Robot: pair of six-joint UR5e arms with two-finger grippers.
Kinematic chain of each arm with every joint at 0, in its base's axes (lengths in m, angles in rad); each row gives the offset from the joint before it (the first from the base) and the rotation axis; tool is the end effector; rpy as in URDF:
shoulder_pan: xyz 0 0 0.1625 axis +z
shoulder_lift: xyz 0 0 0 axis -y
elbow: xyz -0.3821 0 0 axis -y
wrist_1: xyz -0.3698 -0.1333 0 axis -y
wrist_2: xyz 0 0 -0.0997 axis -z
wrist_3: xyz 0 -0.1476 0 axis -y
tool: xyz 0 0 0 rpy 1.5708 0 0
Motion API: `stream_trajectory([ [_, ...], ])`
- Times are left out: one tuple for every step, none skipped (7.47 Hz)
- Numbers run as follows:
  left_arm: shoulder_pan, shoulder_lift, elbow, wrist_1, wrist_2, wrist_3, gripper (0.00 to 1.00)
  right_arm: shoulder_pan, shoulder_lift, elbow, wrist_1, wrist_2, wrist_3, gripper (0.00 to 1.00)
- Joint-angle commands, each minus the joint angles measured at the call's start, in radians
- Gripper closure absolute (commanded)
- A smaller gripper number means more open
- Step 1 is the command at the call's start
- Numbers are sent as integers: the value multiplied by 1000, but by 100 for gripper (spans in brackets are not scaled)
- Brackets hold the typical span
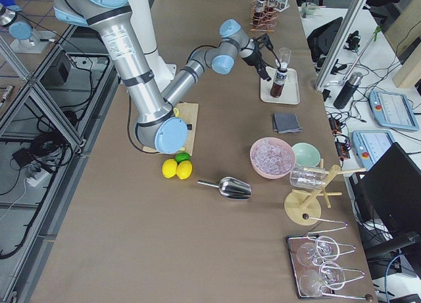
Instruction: Take tea from basket to plate
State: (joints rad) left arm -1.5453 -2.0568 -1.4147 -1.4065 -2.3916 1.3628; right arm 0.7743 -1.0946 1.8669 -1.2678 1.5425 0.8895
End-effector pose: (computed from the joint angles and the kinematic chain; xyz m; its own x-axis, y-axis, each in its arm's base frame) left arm -0.0089 -0.6437 0.4634 0.1155 0.9932 0.0123 -0.6689 0.0686 0.7402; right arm -0.3452 -0.5299 0.2265 0.7154 -0.1809 0.6749 -0.3426 0.7510 0.5645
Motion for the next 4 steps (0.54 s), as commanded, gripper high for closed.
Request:
stream_trajectory([
  [1, -2, 43, -39, 2, 7, 100, 239, -149, 20, -287, 346, -70, 0],
  [1, -2, 43, -39, 2, 7, 100, 297, -195, 75, -429, 388, -183, 0],
  [1, -2, 39, -37, 2, 6, 100, 342, -243, 134, -559, 396, -334, 0],
  [1, -2, 34, -37, 2, 6, 100, 438, -304, 170, -638, 453, -472, 0],
])
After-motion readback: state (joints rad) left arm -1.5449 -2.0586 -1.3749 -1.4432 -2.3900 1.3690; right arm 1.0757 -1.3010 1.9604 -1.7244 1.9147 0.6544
